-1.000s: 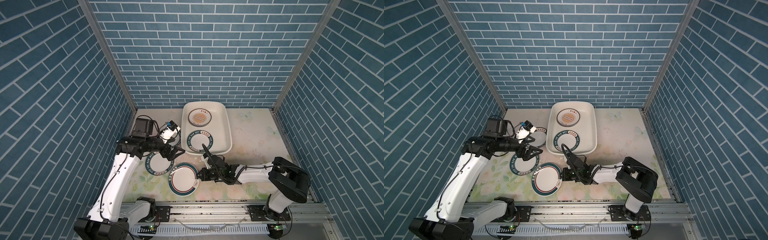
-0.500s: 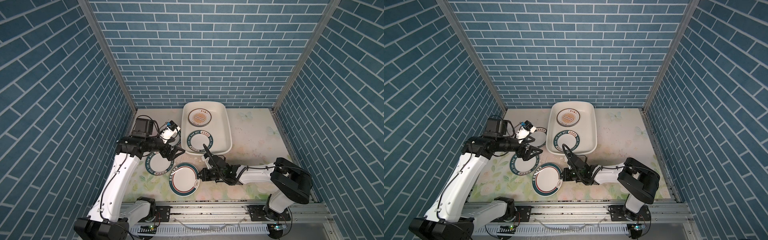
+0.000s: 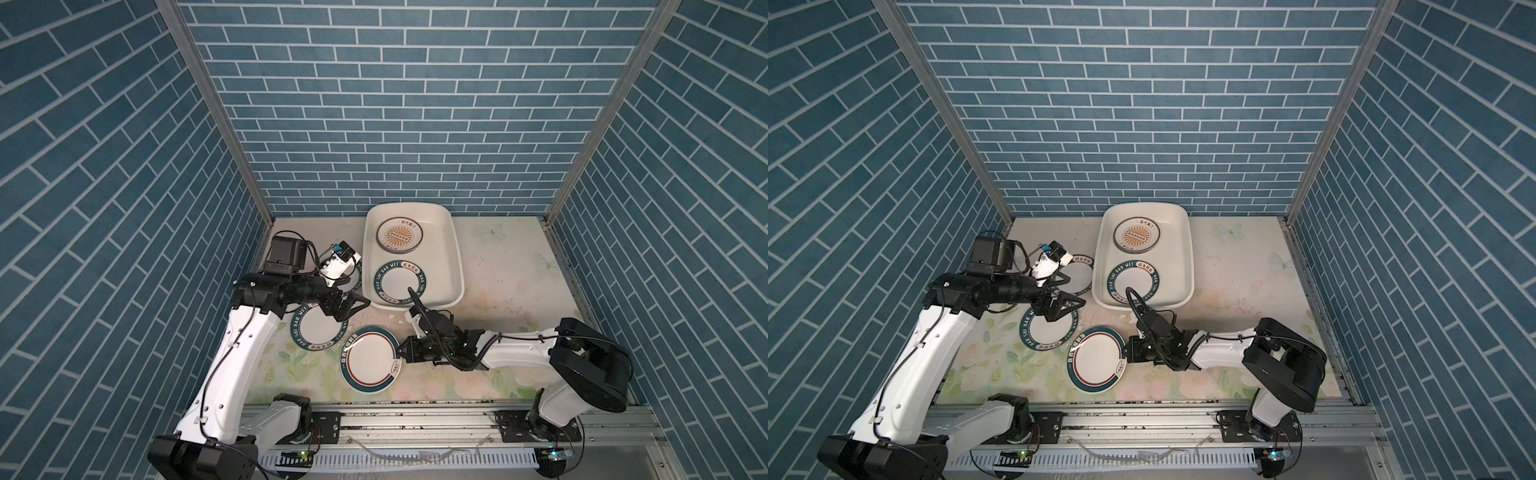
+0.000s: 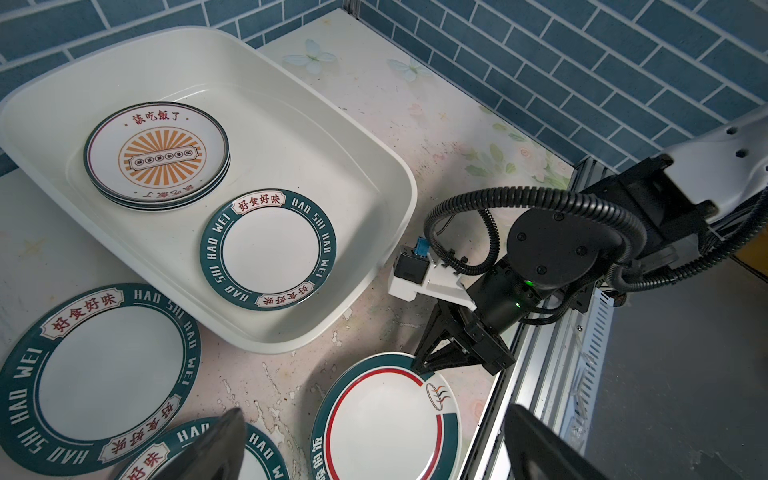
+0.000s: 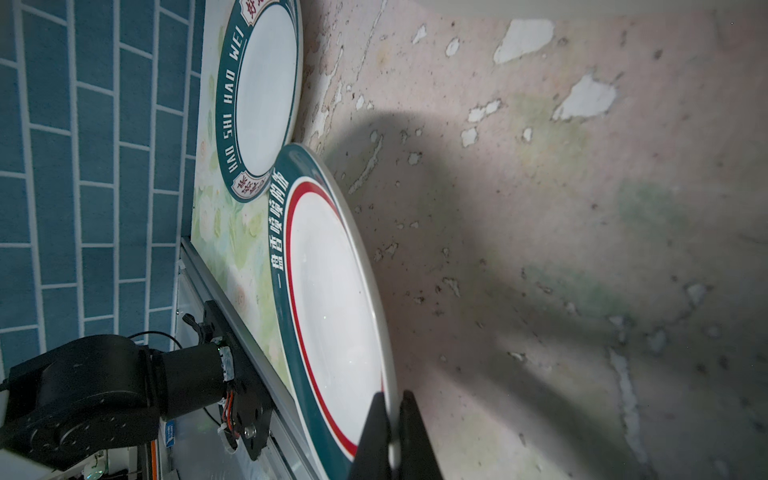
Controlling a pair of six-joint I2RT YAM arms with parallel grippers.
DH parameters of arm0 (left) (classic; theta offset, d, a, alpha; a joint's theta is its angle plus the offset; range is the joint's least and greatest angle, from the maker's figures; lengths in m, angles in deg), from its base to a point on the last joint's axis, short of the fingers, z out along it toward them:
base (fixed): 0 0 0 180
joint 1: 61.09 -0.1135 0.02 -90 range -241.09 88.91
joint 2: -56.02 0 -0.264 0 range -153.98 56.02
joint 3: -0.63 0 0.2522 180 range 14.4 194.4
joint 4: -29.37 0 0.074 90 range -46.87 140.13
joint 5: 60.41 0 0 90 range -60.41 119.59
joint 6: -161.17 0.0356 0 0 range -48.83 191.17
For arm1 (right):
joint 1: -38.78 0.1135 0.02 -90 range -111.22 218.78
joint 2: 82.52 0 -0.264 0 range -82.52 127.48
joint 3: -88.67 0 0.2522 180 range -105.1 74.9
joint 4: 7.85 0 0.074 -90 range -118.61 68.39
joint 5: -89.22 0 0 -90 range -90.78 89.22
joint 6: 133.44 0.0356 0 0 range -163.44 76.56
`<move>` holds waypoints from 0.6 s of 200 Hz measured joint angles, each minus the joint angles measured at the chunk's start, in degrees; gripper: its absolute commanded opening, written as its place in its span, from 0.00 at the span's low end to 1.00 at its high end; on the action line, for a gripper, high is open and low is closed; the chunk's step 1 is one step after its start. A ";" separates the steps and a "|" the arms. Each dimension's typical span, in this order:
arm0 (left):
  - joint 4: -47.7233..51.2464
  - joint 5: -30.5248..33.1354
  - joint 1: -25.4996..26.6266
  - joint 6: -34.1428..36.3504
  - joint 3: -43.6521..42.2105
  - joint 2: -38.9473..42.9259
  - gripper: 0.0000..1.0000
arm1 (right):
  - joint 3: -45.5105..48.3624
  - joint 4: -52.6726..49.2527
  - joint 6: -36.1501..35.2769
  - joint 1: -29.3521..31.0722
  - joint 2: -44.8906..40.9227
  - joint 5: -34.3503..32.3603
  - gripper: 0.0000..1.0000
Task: Place the plates into the plastic bin on the countertop
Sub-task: 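Lift the red-striped plate's edge upright with the right gripper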
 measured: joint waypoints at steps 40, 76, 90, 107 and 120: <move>0.00 -0.07 0.00 0.00 0.02 -0.07 0.98 | -0.15 -1.53 -0.55 -0.02 -0.81 -0.02 0.00; 0.00 -0.02 0.00 -0.31 0.20 -0.24 0.98 | -1.31 -3.13 -1.36 -0.04 -1.46 0.04 0.00; 0.00 0.02 0.00 -0.48 0.44 -0.31 0.98 | -1.99 -3.78 -1.46 -0.13 -1.81 0.09 0.00; -0.04 0.02 0.00 -0.72 0.79 -0.31 0.98 | -2.78 -4.11 -1.46 -0.24 -2.14 0.13 0.00; -0.07 0.07 -0.02 -0.94 1.07 -0.31 0.98 | -3.02 -4.13 -1.49 -0.35 -2.56 0.17 0.00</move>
